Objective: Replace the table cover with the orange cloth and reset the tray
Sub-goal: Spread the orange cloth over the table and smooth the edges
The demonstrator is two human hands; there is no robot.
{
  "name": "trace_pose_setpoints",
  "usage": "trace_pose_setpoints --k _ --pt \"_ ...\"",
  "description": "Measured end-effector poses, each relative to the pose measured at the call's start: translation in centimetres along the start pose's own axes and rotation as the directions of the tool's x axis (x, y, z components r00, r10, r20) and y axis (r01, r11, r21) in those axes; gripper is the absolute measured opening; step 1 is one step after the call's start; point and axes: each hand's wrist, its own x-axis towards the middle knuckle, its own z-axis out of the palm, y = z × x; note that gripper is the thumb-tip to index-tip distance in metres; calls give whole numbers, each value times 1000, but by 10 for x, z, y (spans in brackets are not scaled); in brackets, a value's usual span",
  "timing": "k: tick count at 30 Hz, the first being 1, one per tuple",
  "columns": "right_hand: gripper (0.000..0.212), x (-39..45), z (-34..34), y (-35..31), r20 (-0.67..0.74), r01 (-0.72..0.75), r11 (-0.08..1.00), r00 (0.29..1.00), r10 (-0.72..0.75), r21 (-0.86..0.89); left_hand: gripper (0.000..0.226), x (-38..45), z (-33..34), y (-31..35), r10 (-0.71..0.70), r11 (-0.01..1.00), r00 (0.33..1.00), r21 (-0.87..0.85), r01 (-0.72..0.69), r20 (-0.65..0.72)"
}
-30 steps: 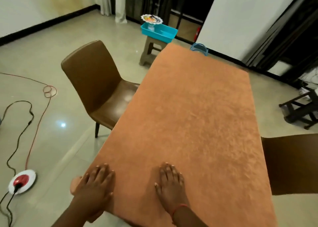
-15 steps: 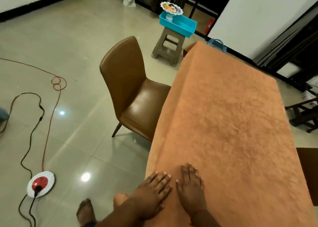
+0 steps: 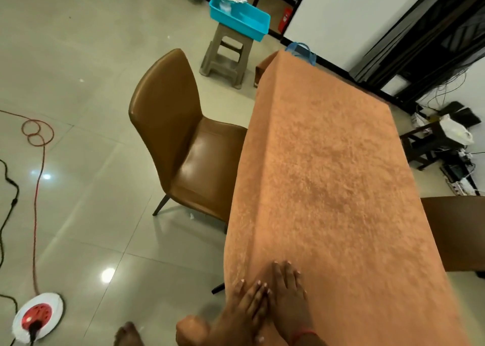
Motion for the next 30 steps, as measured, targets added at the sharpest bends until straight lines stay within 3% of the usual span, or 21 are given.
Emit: trace_pose_setpoints --k 2,5,9,13,17,21,25,30 --pt "66 -3 0 -3 8 -13 1000 1000 13 0 48 1 1 -3 -20 1000 1000 -6 20 -6" --pt "65 -11 2 -12 11 -30 1000 999 30 -1 43 -5 -9 -18 41 999 992 -28 -38 118" --pt "61 -13 4 -20 -74 -68 998 995 69 18 65 -11 -40 -49 178 979 955 -141 -147 238" --pt "59 -7 -7 -50 -185 35 998 982 -25 51 69 -20 -76 -104 117 989 952 -120 -86 282" --pt "62 20 -40 -121 -196 116 986 976 -92 118 65 -27 -91 -193 -37 998 964 -43 50 262" --pt "59 78 -77 -212 -263 185 964 956 -132 189 63 -31 -91 -310 -109 988 965 -80 131 237" --pt "54 131 -125 -322 -271 189 942 956 -111 279 66 -64 -95 -448 -138 982 937 -78 171 320" --pt "41 178 -207 -437 -465 180 916 885 8 358 76 -101 -142 -596 -338 932 902 -35 360 269"
